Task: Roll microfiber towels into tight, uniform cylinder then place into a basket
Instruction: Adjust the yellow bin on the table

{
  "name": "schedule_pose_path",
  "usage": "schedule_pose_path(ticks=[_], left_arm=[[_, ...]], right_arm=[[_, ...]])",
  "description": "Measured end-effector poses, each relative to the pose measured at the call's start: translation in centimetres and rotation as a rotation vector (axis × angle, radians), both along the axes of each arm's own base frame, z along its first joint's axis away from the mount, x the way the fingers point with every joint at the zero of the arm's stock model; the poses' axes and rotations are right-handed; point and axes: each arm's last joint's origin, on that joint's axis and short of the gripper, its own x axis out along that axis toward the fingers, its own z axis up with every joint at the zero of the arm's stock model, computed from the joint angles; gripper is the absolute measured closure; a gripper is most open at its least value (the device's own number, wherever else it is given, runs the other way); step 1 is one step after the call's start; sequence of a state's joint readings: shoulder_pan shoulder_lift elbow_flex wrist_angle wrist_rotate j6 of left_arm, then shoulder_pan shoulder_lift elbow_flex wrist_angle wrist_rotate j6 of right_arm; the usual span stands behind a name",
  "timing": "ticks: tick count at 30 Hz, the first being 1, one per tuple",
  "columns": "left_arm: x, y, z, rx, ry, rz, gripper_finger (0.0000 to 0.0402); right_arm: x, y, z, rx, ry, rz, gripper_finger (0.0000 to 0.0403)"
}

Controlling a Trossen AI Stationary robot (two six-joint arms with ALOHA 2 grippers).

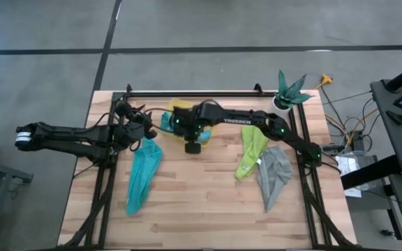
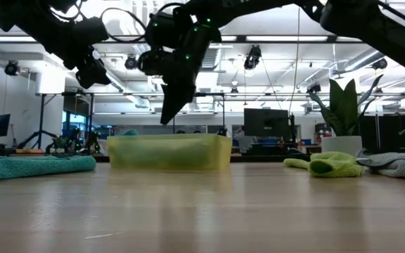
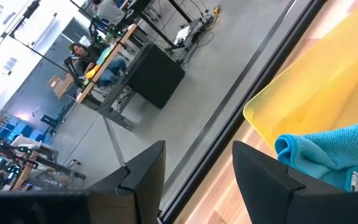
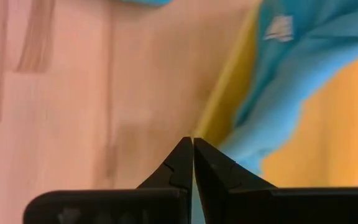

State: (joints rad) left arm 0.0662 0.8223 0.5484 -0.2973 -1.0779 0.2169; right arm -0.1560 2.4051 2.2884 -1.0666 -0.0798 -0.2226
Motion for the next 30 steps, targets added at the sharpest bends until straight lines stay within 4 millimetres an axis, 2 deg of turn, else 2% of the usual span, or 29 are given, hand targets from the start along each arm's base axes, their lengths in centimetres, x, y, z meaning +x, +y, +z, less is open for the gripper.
schedule_pose_path(ticks=[6, 15, 21, 30], left_arm=[[0.0, 0.0, 0.0, 0.0, -0.001, 0.0, 0.023], [0.0, 0.0, 0.0, 0.0, -0.001, 0.001, 0.023], [0.0, 0.0, 0.0, 0.0, -0.003, 0.001, 0.023], [0.0, 0.0, 0.0, -0.001, -0.005, 0.001, 0.023]], right_arm=[[0.1, 2.0, -1.0, 0.011, 0.029, 0.016, 0.0394], [-0.8, 2.1, -5.1, 0.004, 0.138, -0.024, 0.0394], [-1.5, -0.4, -6.2, -0.2, 0.191, -0.112, 0.0394], [-1.4, -5.4, -6.0, -0.23, 0.085, -0.2, 0.0394]])
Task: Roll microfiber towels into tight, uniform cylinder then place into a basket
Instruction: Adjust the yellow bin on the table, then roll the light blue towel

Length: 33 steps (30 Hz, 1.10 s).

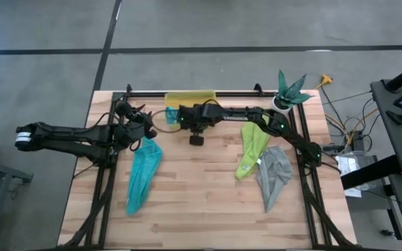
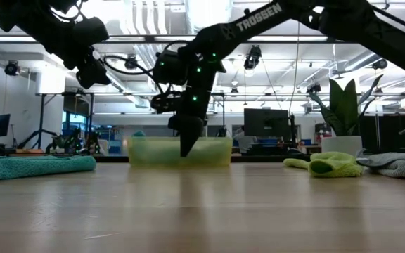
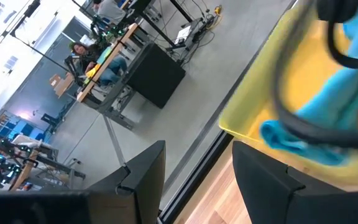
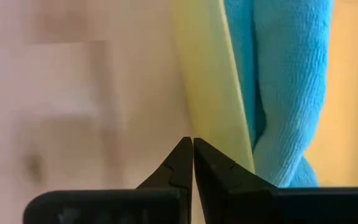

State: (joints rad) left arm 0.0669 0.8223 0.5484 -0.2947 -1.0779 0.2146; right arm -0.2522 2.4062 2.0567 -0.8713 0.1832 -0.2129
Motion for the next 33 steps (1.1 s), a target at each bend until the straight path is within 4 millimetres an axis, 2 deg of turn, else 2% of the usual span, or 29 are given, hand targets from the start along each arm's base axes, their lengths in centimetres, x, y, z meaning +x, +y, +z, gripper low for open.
schedule_pose_path(ticks=[7, 13, 19, 30, 33], left_arm=[[0.0, 0.0, 0.0, 0.0, 0.0, 0.0, 0.023], [0.0, 0.0, 0.0, 0.0, 0.0, 0.0, 0.023], [0.1, -0.1, -0.1, -0.031, 0.0, -0.049, 0.023], [0.2, -0.1, -0.1, -0.039, 0.001, -0.065, 0.023], [0.2, -0.1, -0.1, -0.039, 0.002, -0.066, 0.023]], right_arm=[[0.0, -1.8, 0.1, 0.021, -0.059, -0.015, 0.0394], [0.1, -1.5, 0.1, 0.094, -0.082, 0.017, 0.0394], [-0.2, 0.5, 0.8, 0.115, -0.035, 0.054, 0.0394], [-1.3, 5.2, 6.3, 0.101, -0.12, 0.152, 0.0394], [-2.4, 6.3, 6.8, 0.102, -0.162, 0.155, 0.0394]])
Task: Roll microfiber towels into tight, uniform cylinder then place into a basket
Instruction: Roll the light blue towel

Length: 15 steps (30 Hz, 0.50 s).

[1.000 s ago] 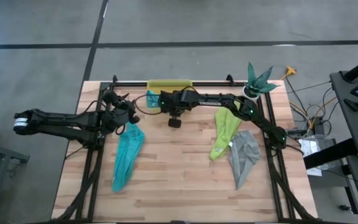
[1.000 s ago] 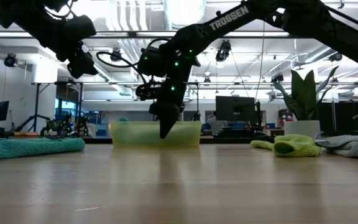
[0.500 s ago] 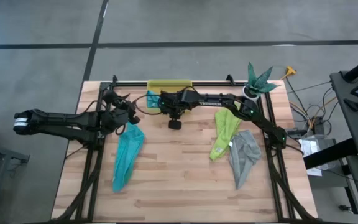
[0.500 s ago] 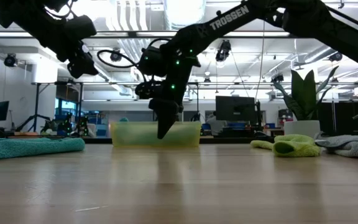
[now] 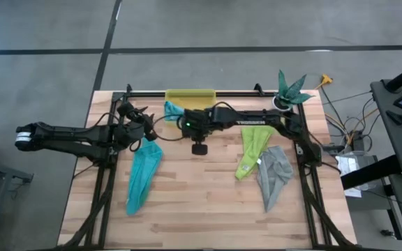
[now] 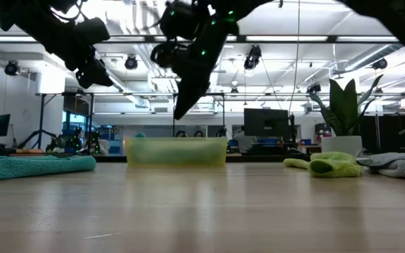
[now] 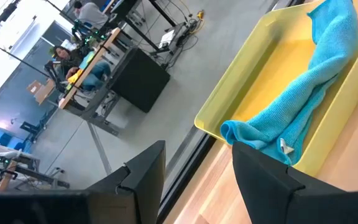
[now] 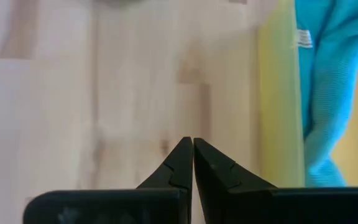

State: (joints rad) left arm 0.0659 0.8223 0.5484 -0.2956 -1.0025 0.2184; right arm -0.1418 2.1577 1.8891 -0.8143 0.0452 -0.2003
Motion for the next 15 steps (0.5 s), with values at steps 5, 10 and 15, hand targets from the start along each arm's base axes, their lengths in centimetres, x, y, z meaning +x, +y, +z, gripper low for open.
schedule_pose_path(ticks=[5, 10, 15], left_arm=[[0.1, -0.2, 0.0, -0.014, 0.0, -0.031, 0.023], [0.8, -1.0, -0.1, -0.191, 0.003, -0.356, 0.023], [1.5, -1.7, -0.6, -0.37, -0.027, -0.482, 0.0231]], right_arm=[[-2.9, 0.9, -0.1, 0.012, -0.124, -0.037, 0.0394], [-7.1, 1.8, -0.5, 0.01, -0.284, -0.055, 0.0394], [-11.6, 2.7, -1.2, -0.006, -0.463, -0.041, 0.0394]])
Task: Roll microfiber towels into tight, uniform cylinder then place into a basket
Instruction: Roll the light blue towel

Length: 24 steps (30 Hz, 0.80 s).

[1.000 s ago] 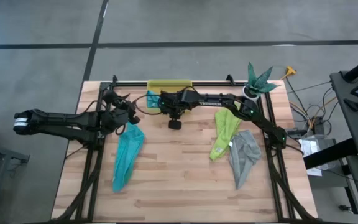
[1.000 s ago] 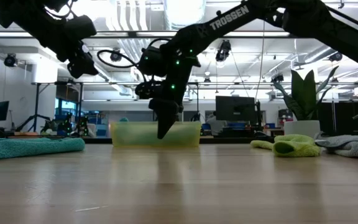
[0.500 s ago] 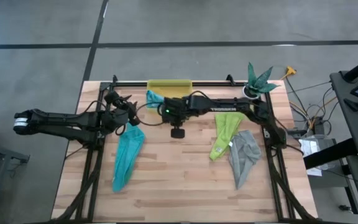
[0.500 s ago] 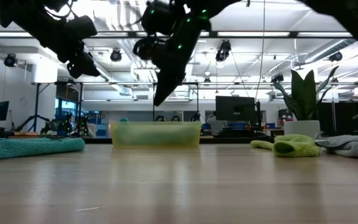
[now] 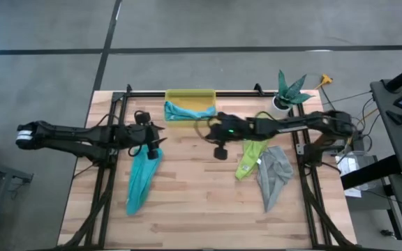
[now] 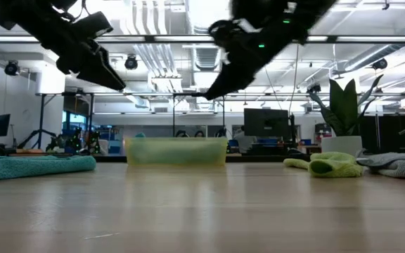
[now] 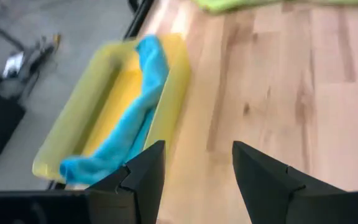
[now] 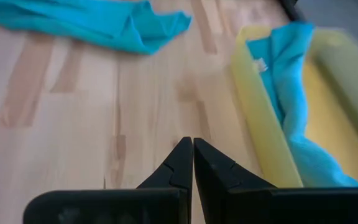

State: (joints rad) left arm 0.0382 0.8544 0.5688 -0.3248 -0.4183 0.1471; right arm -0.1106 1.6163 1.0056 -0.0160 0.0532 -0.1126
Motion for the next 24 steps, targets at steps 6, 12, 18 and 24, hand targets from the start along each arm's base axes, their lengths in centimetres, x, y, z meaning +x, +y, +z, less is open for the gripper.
schedule_pose_path(ticks=[6, 12, 18, 24], left_arm=[[1.2, -0.5, -0.7, -0.106, 0.129, 0.161, 0.0231], [4.8, -2.4, 0.5, -0.248, 0.341, 0.372, 0.0262], [9.2, -4.4, -0.1, -0.22, 0.49, 0.457, 0.0312], [8.9, -5.3, -1.5, -0.268, 0.673, 0.721, 0.0319]], right_arm=[[-4.6, 0.6, -1.7, -0.032, -0.149, 0.013, 0.0394], [-7.4, 0.9, -4.3, -0.059, -0.227, 0.02, 0.0394], [-8.6, 1.0, -5.5, -0.121, -0.303, 0.045, 0.0394], [-9.5, 1.1, -6.3, -0.145, -0.303, 0.057, 0.0394]])
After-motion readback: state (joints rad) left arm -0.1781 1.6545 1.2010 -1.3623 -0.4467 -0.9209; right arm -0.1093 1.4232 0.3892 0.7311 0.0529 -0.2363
